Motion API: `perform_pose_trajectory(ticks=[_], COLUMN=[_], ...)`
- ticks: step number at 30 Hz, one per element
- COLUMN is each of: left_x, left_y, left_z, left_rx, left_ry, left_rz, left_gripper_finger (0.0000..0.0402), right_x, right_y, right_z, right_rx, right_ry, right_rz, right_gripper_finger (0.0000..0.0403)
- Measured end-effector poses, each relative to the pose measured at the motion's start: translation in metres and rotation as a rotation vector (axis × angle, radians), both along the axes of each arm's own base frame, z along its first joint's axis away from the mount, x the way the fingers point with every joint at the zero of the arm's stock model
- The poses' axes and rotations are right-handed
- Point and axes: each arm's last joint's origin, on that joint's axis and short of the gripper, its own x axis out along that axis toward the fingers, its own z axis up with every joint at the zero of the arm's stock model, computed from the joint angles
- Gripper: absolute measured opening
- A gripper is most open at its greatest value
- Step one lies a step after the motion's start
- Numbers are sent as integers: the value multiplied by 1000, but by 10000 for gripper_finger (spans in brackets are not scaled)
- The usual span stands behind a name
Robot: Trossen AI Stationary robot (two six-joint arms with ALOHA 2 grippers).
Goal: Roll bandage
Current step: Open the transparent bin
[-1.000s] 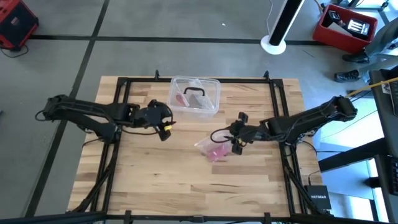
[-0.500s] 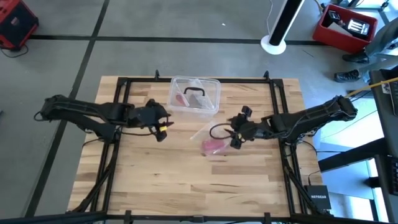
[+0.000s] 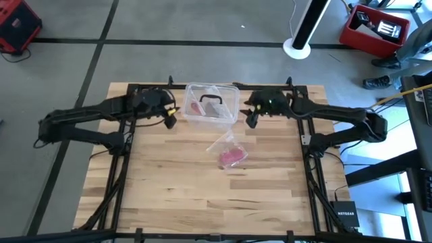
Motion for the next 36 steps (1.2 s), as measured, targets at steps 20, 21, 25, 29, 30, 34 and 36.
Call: perform_pose_trajectory(ticks=[20, 21, 25, 29, 30, 34, 36], left_x=[-25, -25, -22, -19, -18, -23, -27], left_y=[101, 102, 105, 108, 108, 110, 111], left_z=[-19, -18, -19, -23, -23, -42, -58], left_rx=[-160, -150, -134, -149, -153, -204, -244], left_ry=[-13, -24, -22, -24, -25, -77, -115], left_rz=[10, 13, 1, -29, -46, -56, -45], left_gripper_finger=[169, 169, 168, 168, 168, 168, 168], right_x=[-7, -7, -8, -10, -10, -11, -11], right_y=[-28, -29, -30, -39, -41, -48, -50], right_z=[-2, -2, -6, -18, -22, -43, -46], right_rx=[3, 11, 93, 253, 286, 395, 410], right_ry=[-96, -109, -114, -153, -179, -228, -265], right_rz=[-206, -214, -269, -268, -259, -277, -274], right_gripper_finger=[214, 214, 214, 214, 214, 214, 214])
